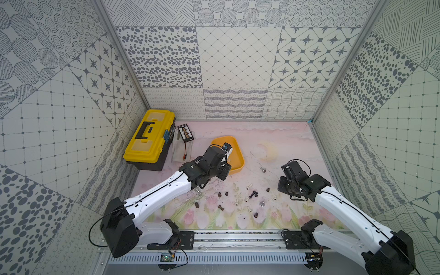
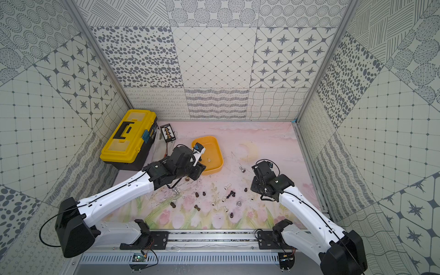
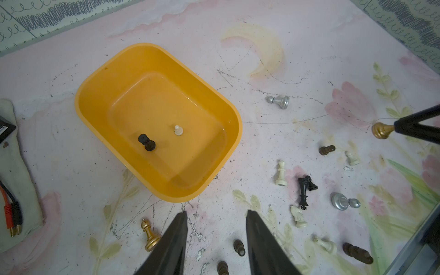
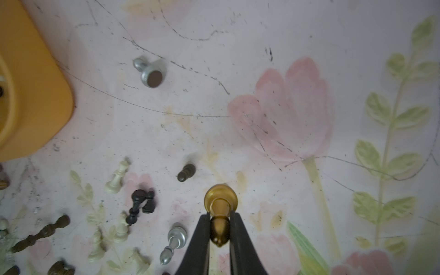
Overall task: Put the chess pieces into the storage box
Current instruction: Pick up the chess piece at the center of the board, then place the chess piece in the storage box.
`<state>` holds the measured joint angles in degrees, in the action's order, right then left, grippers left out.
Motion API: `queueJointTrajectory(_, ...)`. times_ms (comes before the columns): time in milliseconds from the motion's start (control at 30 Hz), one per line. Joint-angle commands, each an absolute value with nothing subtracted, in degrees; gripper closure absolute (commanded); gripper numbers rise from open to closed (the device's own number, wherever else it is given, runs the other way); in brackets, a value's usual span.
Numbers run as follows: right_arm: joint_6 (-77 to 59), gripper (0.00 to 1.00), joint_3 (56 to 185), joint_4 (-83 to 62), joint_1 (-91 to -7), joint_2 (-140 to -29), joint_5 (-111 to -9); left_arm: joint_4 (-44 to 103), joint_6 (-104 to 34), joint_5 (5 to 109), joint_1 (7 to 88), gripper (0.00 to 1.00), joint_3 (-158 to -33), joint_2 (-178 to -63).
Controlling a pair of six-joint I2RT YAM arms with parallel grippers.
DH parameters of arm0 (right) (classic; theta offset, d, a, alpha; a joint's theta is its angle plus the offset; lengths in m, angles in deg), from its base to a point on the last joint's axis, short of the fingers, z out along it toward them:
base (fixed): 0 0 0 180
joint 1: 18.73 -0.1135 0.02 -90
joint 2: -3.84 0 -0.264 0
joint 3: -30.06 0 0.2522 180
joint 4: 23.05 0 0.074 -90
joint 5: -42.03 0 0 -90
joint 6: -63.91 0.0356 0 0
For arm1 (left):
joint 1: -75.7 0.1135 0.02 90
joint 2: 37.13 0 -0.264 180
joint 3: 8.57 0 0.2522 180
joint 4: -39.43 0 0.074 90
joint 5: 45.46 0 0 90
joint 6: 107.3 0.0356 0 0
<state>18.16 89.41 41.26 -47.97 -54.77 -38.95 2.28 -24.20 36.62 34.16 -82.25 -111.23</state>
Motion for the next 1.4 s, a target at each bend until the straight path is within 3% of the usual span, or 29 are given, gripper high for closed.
queueJointTrajectory(0,14.4,0.88,96.5,36.4,-49.8,-60.1,-40.5,6.0,-24.8,32.5,34.0,0.55,-82.2,-109.6)
queueJointTrajectory(333,5.5,0.89,120.6,23.7,-55.2,-88.6,-43.4,9.3,-26.2,21.6,34.4,0.53,-76.5,-102.1)
queueJointTrajectory(500,-0.3,0.94,134.3,27.2,-56.4,-103.1,-47.3,10.7,-26.3,21.2,35.1,0.53,-75.7,-101.4)
queueJointTrajectory(1033,-4.6,0.89,154.9,35.9,-57.2,-125.9,-41.5,15.8,-27.0,24.6,37.5,0.53,-78.3,-108.0)
queueJointTrajectory(1233,-4.4,0.81,155.6,36.5,-57.3,-127.5,-40.5,16.5,-27.3,24.7,37.6,0.53,-77.2,-108.0)
queueJointTrajectory(1367,-3.4,0.59,155.9,36.9,-57.3,-126.9,-39.8,17.0,-27.8,25.4,37.6,0.53,-76.8,-108.2)
